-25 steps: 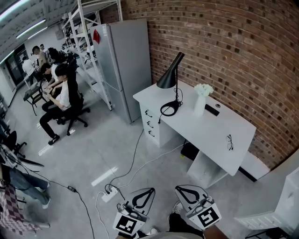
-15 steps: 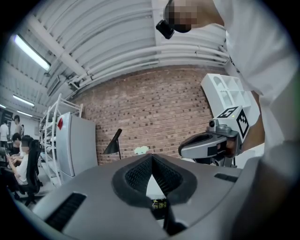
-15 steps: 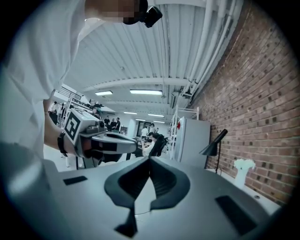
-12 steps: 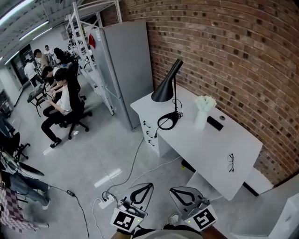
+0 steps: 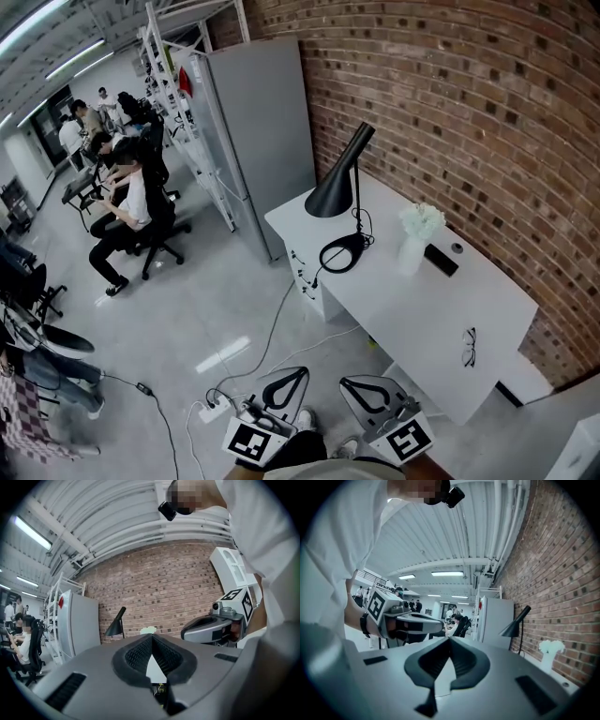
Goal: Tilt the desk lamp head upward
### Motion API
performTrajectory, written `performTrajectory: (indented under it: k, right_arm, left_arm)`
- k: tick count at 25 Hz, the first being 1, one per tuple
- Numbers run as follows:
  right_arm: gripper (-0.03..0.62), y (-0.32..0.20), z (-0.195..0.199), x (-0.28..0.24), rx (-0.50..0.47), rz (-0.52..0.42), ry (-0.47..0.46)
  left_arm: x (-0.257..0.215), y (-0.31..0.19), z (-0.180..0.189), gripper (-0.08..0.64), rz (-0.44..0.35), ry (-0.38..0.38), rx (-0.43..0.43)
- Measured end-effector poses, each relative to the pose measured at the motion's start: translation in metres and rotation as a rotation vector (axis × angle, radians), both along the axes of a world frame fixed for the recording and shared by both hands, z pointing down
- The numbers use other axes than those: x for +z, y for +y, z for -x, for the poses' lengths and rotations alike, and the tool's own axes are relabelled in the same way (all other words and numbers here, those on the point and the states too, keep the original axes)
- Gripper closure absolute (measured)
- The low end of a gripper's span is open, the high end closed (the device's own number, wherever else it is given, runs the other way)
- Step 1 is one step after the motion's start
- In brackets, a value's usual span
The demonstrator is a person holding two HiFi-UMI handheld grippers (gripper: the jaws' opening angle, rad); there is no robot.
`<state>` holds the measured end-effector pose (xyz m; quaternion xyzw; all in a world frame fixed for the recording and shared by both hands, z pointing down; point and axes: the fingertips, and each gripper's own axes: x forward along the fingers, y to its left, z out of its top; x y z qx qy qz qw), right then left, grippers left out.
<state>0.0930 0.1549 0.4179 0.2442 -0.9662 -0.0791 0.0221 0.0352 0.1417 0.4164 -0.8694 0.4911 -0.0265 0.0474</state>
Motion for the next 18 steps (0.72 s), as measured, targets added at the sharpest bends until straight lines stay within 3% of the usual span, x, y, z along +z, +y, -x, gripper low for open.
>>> performTrajectory:
  k: [6,11,18]
  right_arm:
    - [0.575,-0.041,0.011,0.020,0.012,0.023,0.092]
    - [0.575,-0.103,0.037,0.021,0.043,0.003,0.153]
    - [0.575,-0.196,0.082,0.008,0.131,-0.002,0.135]
  left_arm:
    - [0.007,-0.058,0.010,0.552,-0.014,0.032,0.044]
    - [0.008,-0.130,0.031,0.552,-0.017,0.069,0.090]
    - [0.004,-0.226,0.072,0.552,-0.011,0.077,0.172]
